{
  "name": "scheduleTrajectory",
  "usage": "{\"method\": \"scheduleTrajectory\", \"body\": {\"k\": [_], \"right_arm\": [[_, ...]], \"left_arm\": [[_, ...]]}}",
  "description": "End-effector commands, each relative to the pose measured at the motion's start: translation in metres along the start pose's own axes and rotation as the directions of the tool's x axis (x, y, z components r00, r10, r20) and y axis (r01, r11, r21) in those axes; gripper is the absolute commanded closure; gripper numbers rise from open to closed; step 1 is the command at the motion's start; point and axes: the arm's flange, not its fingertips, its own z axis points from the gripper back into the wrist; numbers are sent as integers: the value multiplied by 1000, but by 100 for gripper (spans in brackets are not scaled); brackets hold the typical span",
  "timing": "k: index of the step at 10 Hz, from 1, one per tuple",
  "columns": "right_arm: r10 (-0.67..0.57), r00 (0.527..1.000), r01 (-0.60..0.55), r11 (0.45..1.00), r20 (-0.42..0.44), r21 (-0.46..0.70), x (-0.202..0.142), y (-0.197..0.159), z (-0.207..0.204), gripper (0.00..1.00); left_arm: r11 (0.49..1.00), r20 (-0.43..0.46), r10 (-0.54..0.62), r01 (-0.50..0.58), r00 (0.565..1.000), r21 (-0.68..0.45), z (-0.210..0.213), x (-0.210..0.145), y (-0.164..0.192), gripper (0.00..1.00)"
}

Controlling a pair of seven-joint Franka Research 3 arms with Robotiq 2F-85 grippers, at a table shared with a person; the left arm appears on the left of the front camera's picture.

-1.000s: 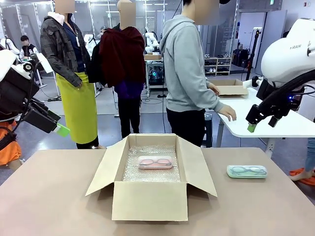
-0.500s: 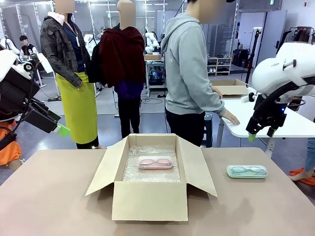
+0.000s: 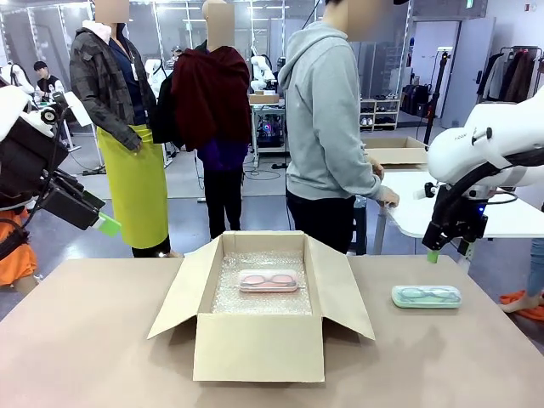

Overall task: Pack the glasses set securely to prepare it for shipping.
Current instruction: Put the Glasses case from the right side of the table into the Package Box.

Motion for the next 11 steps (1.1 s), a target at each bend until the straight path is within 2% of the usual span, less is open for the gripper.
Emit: {"method": "scheduleTrajectory", "body": {"k": [1,5,6,7,8,9,10,11], "right_arm": [[14,1000,-14,1000,3,-3,1,3,2,0],[3,1000,-3,1000,0,0,0,1,0,0],[224,974,-224,975,14,-7,-2,8,-11,0],[418,908,-417,909,35,-27,-8,15,-21,0],[605,794,-605,796,58,-29,-15,20,-27,0],[770,637,-767,635,8,-94,-21,26,-37,0],[855,519,-849,515,-6,-118,-24,31,-41,0],[897,442,-890,436,-17,-133,-24,35,-45,0]], "left_arm": [[1000,8,-4,4,1000,-2,2,0,0,0],[1000,8,-4,4,1000,-2,2,0,0,0],[1000,8,-4,4,1000,-2,2,0,0,0],[1000,8,-4,4,1000,-2,2,0,0,0],[1000,8,-4,4,1000,-2,2,0,0,0],[1000,8,-4,4,1000,-2,2,0,0,0],[1000,8,-4,4,1000,-2,2,0,0,0],[1000,8,-4,4,1000,-2,2,0,0,0]]}}
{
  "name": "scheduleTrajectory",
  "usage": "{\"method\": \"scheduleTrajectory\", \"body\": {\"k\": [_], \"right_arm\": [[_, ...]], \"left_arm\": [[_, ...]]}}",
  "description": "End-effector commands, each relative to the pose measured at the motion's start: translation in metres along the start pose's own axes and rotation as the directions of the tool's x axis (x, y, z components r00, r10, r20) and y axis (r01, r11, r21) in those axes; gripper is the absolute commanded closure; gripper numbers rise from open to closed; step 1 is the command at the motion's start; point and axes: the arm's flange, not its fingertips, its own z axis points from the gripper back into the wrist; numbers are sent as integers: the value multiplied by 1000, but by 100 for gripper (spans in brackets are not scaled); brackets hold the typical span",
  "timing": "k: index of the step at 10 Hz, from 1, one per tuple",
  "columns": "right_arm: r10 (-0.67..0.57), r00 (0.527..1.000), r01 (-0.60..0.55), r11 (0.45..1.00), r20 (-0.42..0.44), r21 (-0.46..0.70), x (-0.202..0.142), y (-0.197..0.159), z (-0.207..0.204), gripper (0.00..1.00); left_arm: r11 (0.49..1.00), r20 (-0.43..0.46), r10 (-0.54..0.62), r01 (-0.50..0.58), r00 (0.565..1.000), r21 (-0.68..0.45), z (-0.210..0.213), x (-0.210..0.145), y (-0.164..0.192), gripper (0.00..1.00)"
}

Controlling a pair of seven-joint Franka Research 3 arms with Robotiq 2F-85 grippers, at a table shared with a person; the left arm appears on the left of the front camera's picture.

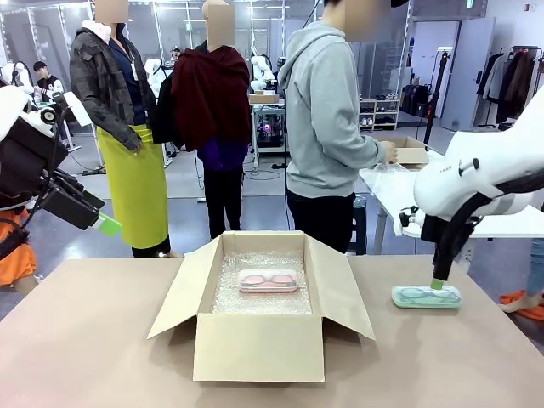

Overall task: Pack the glasses set securely to prepare it for shipping.
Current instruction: Put the Glasses case from the right side of the table into the Package Box.

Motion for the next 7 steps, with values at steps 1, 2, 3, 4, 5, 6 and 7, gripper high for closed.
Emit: {"method": "scheduleTrajectory", "body": {"k": [1,2,3,4,5,6,7], "right_arm": [[242,970,-240,968,19,-78,-7,7,-3,0],[247,968,-244,967,37,-77,-7,6,-6,0],[265,963,-261,963,59,-66,-7,5,-7,0],[274,959,-272,962,78,-40,-6,3,-11,0],[258,963,-257,966,82,-14,-4,-1,-19,0],[243,967,-243,970,70,-11,-2,-4,-24,0],[239,969,-239,971,69,-4,-1,-7,-30,0]], "left_arm": [[1000,7,-4,4,1000,-2,1,0,0,0],[1000,7,-4,4,1000,-2,1,0,0,0],[1000,7,-4,4,1000,-2,1,0,0,0],[1000,7,-4,4,1000,-2,1,0,0,0],[1000,7,-4,4,1000,-2,1,0,0,0],[1000,7,-4,4,1000,-2,1,0,0,0],[1000,7,-4,4,1000,-2,1,0,0,0]]}}
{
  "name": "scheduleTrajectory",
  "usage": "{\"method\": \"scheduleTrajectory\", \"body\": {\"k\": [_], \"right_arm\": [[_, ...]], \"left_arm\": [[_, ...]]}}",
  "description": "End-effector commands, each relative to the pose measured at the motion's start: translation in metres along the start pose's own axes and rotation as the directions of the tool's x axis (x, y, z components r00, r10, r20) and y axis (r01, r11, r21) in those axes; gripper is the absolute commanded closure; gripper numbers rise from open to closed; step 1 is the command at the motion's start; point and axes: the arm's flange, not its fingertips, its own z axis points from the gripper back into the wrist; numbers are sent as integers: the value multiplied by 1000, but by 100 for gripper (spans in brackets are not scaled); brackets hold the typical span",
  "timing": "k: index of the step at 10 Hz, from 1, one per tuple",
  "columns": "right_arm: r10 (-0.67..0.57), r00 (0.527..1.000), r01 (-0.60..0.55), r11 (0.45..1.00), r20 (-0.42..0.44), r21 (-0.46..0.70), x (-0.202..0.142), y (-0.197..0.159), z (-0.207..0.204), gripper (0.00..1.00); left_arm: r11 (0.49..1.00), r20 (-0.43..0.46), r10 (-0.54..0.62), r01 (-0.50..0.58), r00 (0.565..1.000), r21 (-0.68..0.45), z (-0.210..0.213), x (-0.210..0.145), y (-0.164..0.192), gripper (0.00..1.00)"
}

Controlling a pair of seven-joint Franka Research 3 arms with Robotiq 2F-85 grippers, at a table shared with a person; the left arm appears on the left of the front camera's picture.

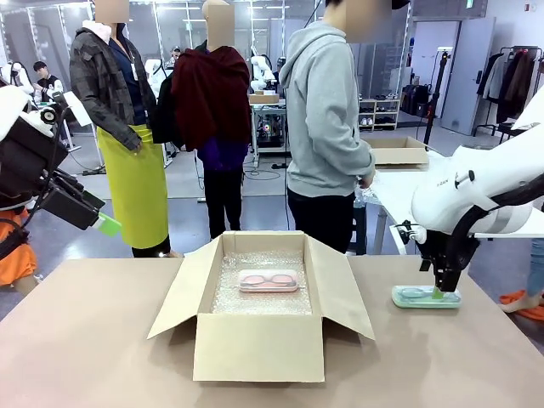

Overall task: Pack the glasses set securely to prepare it for shipping.
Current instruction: Put the Glasses case from the right side of the table into the Package Box.

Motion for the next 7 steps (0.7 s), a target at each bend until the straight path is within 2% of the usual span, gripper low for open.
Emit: {"method": "scheduleTrajectory", "body": {"k": [1,7], "right_arm": [[-26,999,25,999,24,29,-4,-14,-10,0],[-64,998,63,990,5,123,-13,-36,-40,0]], "left_arm": [[1000,7,-4,4,1000,-2,1,0,0,0],[1000,7,-4,4,1000,-2,1,0,0,0]]}}
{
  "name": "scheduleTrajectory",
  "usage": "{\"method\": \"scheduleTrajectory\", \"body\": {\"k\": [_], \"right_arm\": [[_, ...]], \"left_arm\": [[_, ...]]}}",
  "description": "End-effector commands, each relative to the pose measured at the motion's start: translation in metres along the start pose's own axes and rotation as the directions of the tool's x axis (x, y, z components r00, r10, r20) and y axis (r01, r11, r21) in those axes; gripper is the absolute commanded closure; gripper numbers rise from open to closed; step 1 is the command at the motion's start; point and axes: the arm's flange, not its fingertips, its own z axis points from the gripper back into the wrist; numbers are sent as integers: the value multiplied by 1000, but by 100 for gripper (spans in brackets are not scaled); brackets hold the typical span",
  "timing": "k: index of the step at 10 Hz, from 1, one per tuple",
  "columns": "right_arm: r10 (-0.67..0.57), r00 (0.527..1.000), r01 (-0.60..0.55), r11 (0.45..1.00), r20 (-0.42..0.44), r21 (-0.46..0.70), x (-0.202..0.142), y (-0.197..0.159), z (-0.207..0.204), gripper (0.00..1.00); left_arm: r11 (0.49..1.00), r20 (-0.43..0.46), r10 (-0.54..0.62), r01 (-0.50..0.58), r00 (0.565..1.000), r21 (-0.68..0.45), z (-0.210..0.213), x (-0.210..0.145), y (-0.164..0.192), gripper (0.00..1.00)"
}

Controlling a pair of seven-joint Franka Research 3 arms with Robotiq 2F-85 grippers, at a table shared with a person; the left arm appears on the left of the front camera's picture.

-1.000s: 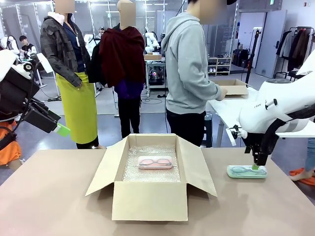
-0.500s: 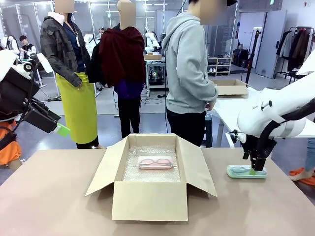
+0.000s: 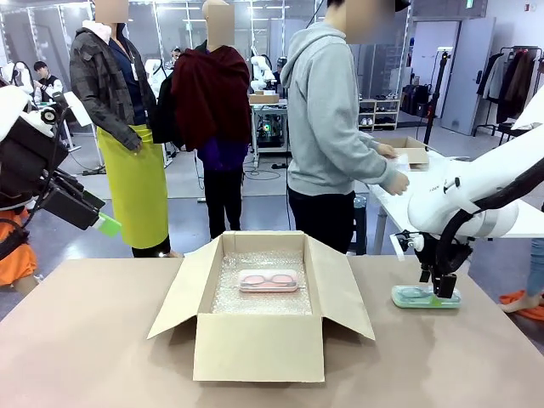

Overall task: Pack the glasses set securely to prepare it for shipping.
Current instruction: Put the Glasses case from the right side of the table into the Package Box.

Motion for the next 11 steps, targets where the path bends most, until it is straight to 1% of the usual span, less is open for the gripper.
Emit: {"method": "scheduleTrajectory", "body": {"k": [1,4,5,6,7,8,9,10,11], "right_arm": [[-20,1000,20,999,4,35,4,-6,-2,0],[-32,999,32,997,-10,67,9,-13,-13,0],[-40,999,41,997,-7,66,10,-14,-15,3],[-40,999,40,997,-3,59,9,-12,-13,19],[-39,999,40,998,-9,58,10,-11,-12,23],[-38,999,39,997,-11,60,11,-11,-12,38],[-36,999,37,997,-13,61,12,-11,-11,43],[-33,999,34,997,-21,63,15,-9,-5,58],[-42,999,43,997,-18,59,18,-7,4,62]], "left_arm": [[1000,7,-4,4,1000,-2,1,0,0,0],[1000,7,-4,4,1000,-2,1,0,0,0],[1000,7,-4,4,1000,-2,1,0,0,0],[1000,7,-4,4,1000,-2,1,0,0,0],[1000,7,-4,4,1000,-2,1,0,0,0],[1000,7,-4,4,1000,-2,1,0,0,0],[1000,7,-4,4,1000,-2,1,0,0,0],[1000,7,-4,4,1000,-2,1,0,0,0],[1000,7,-4,4,1000,-2,1,0,0,0]]}}
